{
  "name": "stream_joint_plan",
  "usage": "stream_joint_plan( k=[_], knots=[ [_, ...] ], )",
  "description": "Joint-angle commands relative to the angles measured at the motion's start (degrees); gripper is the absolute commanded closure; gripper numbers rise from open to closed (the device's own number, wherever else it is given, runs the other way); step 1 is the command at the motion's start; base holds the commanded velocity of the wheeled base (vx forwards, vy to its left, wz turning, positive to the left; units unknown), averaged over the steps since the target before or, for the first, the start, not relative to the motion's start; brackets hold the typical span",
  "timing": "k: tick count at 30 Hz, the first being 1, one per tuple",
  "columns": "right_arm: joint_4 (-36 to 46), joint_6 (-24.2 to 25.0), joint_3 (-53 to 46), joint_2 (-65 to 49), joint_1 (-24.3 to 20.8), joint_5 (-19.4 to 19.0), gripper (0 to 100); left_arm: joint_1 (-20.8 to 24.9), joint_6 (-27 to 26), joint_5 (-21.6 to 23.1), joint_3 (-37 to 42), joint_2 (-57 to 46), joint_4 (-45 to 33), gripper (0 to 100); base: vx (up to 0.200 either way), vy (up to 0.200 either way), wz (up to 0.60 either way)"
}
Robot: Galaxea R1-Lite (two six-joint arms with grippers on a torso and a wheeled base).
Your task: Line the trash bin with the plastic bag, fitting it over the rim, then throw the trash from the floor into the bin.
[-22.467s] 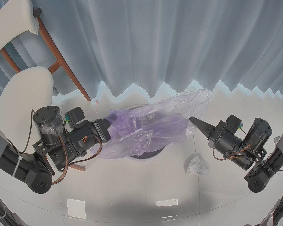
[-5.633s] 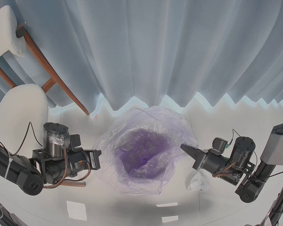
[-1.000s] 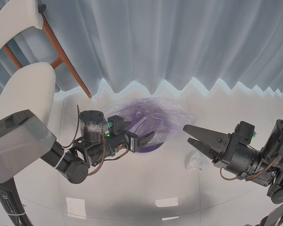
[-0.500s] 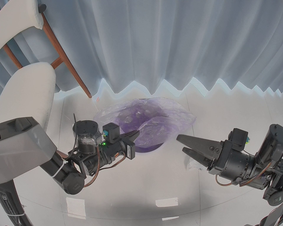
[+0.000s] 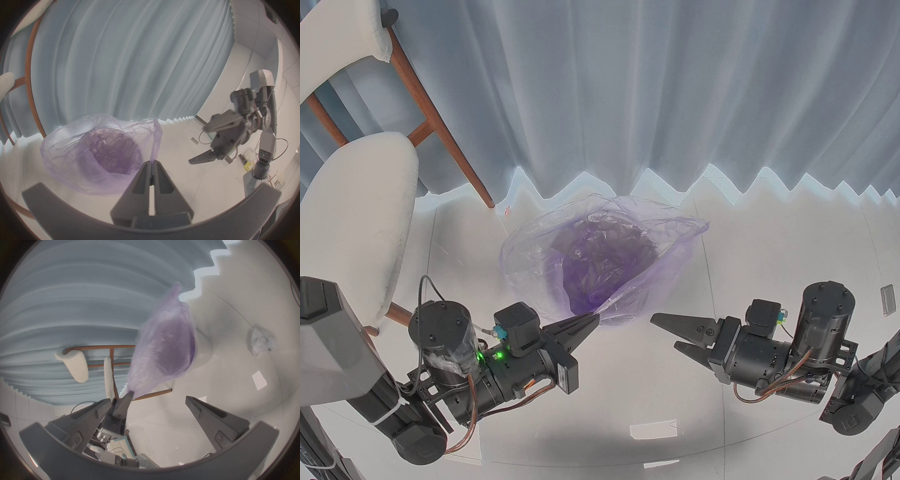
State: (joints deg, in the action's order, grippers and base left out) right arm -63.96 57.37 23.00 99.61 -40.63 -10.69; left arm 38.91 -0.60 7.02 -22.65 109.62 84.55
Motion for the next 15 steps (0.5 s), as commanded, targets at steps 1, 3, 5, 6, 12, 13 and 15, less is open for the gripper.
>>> stream_joint_plan(
  k=[1, 3, 5, 6, 12, 13, 15],
  knots=[
    [0.1, 3.4, 1.8, 5.4, 1.1, 0.0, 0, 1.0, -0.5, 0.0, 2.1, -0.5, 1.6, 100, 0.000, 0.000, 0.00],
    [-0.3, 4.2, 2.7, 7.2, 1.6, 0.0, 0, 1.0, -0.7, 0.0, 2.3, 0.2, 1.7, 100, 0.000, 0.000, 0.00],
    [-0.8, 4.2, 3.5, 8.4, 2.9, 0.1, 0, 1.1, -0.7, 0.0, 2.8, 0.6, 1.7, 100, 0.000, 0.000, 0.00],
    [-1.1, 4.2, 3.6, 8.7, 3.2, 0.1, 0, 1.1, -0.7, 0.1, 2.9, 0.6, 1.7, 100, 0.000, 0.000, 0.00],
    [-5.3, 4.3, 3.5, 9.2, 4.2, 0.0, 0, 1.4, -1.1, 0.2, 3.0, 1.5, 2.2, 100, 0.000, 0.000, 0.00],
    [-6.2, 4.3, 3.6, 9.3, 4.2, 0.1, 0, 1.8, -1.3, 0.2, 3.0, 1.7, 2.4, 100, 0.000, 0.000, 0.00],
    [-7.6, 4.3, 3.6, 9.3, 4.2, 0.1, 0, 2.0, -2.0, 0.1, 3.0, 1.9, 2.5, 100, 0.000, 0.000, 0.00]
  ],
)
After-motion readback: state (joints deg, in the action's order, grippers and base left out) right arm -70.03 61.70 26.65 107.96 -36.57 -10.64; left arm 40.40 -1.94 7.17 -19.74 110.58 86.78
